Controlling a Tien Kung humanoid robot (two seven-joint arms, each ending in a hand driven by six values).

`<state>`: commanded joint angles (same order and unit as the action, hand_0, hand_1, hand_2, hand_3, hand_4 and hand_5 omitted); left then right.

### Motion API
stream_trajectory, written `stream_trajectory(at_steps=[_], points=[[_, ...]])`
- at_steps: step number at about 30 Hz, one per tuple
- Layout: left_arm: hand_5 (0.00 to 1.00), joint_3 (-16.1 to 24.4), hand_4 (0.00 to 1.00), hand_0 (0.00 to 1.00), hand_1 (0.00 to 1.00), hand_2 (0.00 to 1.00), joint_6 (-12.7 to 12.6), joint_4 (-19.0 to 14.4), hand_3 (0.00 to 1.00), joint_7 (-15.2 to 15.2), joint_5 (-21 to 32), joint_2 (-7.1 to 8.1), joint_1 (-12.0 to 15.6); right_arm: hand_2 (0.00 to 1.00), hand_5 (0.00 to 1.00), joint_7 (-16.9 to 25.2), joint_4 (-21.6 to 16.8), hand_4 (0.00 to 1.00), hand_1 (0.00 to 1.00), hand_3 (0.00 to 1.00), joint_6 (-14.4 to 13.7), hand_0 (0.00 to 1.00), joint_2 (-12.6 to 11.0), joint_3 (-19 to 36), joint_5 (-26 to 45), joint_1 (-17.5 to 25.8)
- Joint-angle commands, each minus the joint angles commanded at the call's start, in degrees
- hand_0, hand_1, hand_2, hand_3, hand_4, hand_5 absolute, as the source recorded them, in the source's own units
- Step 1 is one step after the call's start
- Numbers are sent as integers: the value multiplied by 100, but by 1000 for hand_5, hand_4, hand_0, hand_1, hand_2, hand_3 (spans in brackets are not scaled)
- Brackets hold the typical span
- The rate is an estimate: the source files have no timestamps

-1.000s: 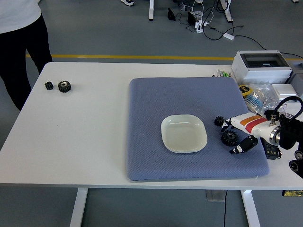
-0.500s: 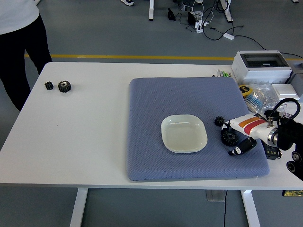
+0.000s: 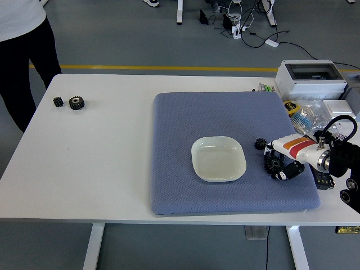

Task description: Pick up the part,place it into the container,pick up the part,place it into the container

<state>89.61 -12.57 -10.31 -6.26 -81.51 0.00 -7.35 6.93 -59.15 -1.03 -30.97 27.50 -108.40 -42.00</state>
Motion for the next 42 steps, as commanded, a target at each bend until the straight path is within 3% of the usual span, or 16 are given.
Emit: stream_trajectory(at_steps=[10,27,33,42], points=[[617,11,669,684,672,684,0,0,566,11,25,0,-32,454,106,9,-105,681,388,488,-29,235,-50,140,92,0],[614,67,668,684,672,682,3,0,566,9,-7,0,-31,452,130,-48,-1243,671,386,489,-108,220,-131,356,-107,-297],[613,67,669,683,672,681,0,0,566,11,10,0,-34,451,128,-99,-1341,682,387,495,-84,221,68,156,-118,-578],[613,7,669,684,672,679,-9,0,566,8,65,0,-33,455,135,-201,-961,678,392,498,59,222,731,-743,20,-1185]])
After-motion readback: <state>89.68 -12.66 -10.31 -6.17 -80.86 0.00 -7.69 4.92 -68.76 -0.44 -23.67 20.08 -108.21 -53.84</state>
